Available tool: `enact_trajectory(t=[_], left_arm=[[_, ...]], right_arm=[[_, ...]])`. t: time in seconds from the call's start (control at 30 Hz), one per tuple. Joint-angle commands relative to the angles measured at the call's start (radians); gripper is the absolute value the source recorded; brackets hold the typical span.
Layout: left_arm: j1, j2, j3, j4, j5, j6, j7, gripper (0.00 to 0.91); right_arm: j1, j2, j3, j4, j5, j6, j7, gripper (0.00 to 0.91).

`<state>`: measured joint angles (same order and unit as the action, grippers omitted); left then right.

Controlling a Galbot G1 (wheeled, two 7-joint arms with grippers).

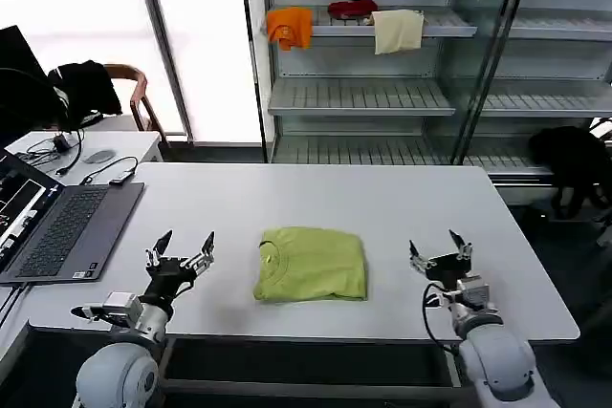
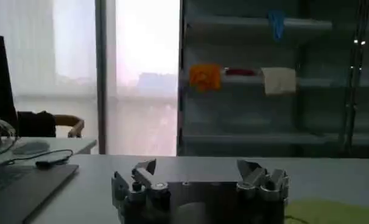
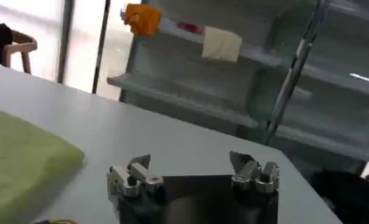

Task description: Fold and organize the clothes.

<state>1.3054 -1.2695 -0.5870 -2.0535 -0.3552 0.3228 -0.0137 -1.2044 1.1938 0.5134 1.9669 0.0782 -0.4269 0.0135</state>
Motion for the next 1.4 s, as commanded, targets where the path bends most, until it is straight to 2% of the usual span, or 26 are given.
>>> enact_trajectory(t=[0.03, 0.2, 0.27, 0.4, 0.47, 0.53, 0.7, 0.9, 1.13, 1.3, 1.4], left_arm=[[0.023, -0.005, -0.011, 0.004, -0.049, -0.013, 0.040, 0.907], [0.009, -0.010, -0.008, 0.011, -0.058, -0.013, 0.046, 0.907], [0.008, -0.011, -0.007, 0.011, -0.058, 0.007, 0.043, 0.907], [0.008, -0.016, -0.007, 0.026, -0.080, 0.015, 0.041, 0.907], [0.003, -0.017, -0.004, 0.038, -0.099, 0.014, 0.025, 0.907], [-0.001, -0.017, -0.004, 0.049, -0.126, 0.009, 0.005, 0.907], [0.003, -0.008, -0.004, 0.068, -0.162, -0.032, 0.002, 0.907], [-0.004, -0.011, -0.003, 0.083, -0.163, -0.054, 0.002, 0.907], [-0.019, -0.017, -0.002, 0.062, -0.157, -0.039, -0.002, 0.907], [-0.029, -0.017, 0.001, 0.058, -0.149, -0.034, -0.005, 0.907], [-0.030, -0.016, 0.001, 0.064, -0.149, -0.034, -0.006, 0.907]], right_arm=[[-0.003, -0.091, 0.113, -0.032, 0.040, 0.044, -0.032, 0.907], [-0.001, -0.097, 0.122, -0.016, 0.082, 0.028, -0.073, 0.907], [-0.005, -0.099, 0.130, 0.000, 0.111, 0.022, -0.115, 0.907], [-0.001, -0.098, 0.138, 0.006, 0.177, 0.008, -0.160, 0.907], [0.008, -0.091, 0.138, -0.008, 0.190, 0.011, -0.158, 0.907], [0.015, -0.082, 0.132, -0.028, 0.189, 0.035, -0.129, 0.907], [0.015, -0.060, 0.119, -0.027, 0.200, 0.032, -0.102, 0.907], [0.017, -0.061, 0.117, -0.023, 0.215, 0.023, -0.111, 0.907], [0.026, -0.060, 0.113, -0.012, 0.236, 0.003, -0.097, 0.907], [0.022, -0.057, 0.105, 0.016, 0.230, -0.031, -0.068, 0.907], [0.009, -0.058, 0.100, 0.037, 0.221, -0.018, -0.078, 0.907]])
